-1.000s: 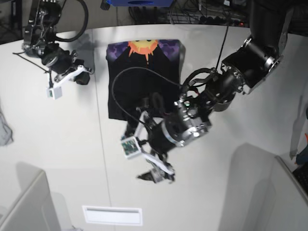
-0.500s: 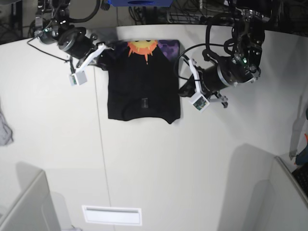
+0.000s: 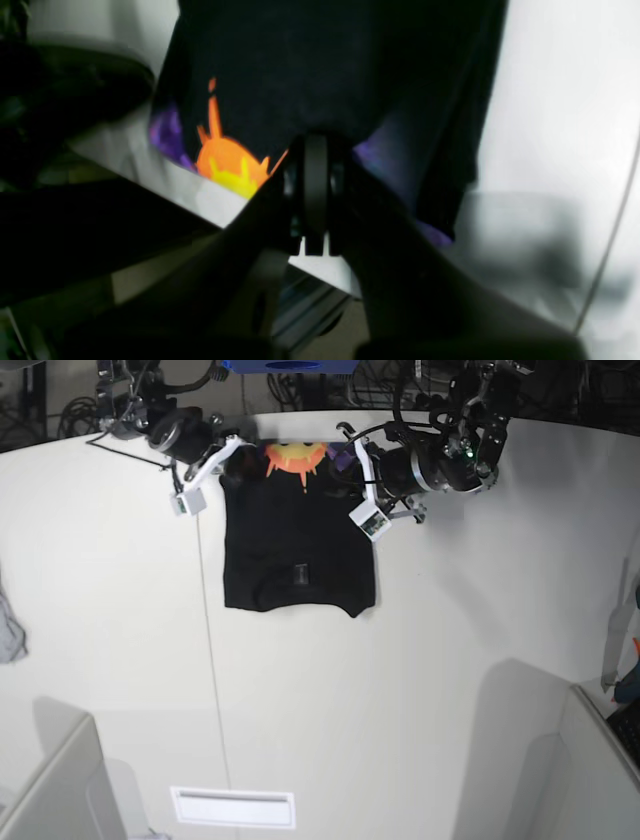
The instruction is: Fold the T-shirt properly
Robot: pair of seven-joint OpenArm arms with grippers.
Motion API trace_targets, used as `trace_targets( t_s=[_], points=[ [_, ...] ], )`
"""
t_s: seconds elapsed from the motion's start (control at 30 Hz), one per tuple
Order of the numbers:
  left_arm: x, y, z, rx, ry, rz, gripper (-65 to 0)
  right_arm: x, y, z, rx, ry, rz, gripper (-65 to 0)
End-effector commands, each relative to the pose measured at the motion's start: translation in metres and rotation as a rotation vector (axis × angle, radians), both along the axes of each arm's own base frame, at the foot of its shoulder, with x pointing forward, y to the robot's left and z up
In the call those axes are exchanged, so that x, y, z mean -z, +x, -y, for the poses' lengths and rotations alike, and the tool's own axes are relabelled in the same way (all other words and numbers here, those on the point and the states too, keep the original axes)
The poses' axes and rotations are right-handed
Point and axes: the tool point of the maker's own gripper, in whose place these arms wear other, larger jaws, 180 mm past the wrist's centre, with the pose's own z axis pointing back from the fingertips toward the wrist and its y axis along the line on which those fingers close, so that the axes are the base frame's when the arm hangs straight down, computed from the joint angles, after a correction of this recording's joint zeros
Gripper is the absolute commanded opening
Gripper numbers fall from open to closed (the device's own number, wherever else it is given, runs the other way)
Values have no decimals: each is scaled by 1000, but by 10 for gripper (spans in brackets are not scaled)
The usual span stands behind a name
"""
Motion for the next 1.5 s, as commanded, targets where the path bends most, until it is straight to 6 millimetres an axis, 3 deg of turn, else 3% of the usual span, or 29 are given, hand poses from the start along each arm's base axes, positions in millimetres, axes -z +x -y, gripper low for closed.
trace_targets(
  t_s=[0.0,0.1,0.2,0.3,0.43,0.53,0.7,0.9,1.03,1.1,1.23,1.33,1.47],
  points=[
    [4,-2,1,3,-15,-17,-650,-1,2,-1,3,15,12,-650],
    [29,-9,-4,-25,-12,-85,-650,6,-2,-8,-1,28,5,-650],
    [32,-5,-4,-59,-43,-72,-650,3,-2,-12,-5,35,17,-650],
    [7,6,-6,-49,-56,6,-650,-9,0,-13,-5,41,49,-650],
    [-40,24,-19,-109,-78,154,-650,-45,4,-13,-46,32,151,-650],
    [-40,12,-35,-144,-55,145,-650,-45,-13,-8,-64,13,126,-650],
    [-11,-59,-61,-100,38,-21,-650,-30,-63,11,-93,-36,26,-650],
    [-12,-150,-77,-20,-1,-147,-650,-22,-137,43,-144,-104,-107,-650],
    [-9,-220,-92,9,72,-292,-650,-16,-192,48,-224,-122,-285,-650],
    [4,-253,-109,38,207,-339,-650,-6,-216,54,-261,-148,-374,-650],
    [42,-310,-114,124,402,-397,-650,36,-246,50,-312,-210,-462,-650],
    [88,-309,-120,81,479,-383,-650,81,-272,34,-342,-254,-510,-650],
    [169,-304,-157,-63,569,-433,-650,144,-313,29,-365,-338,-614,-650]
  ],
)
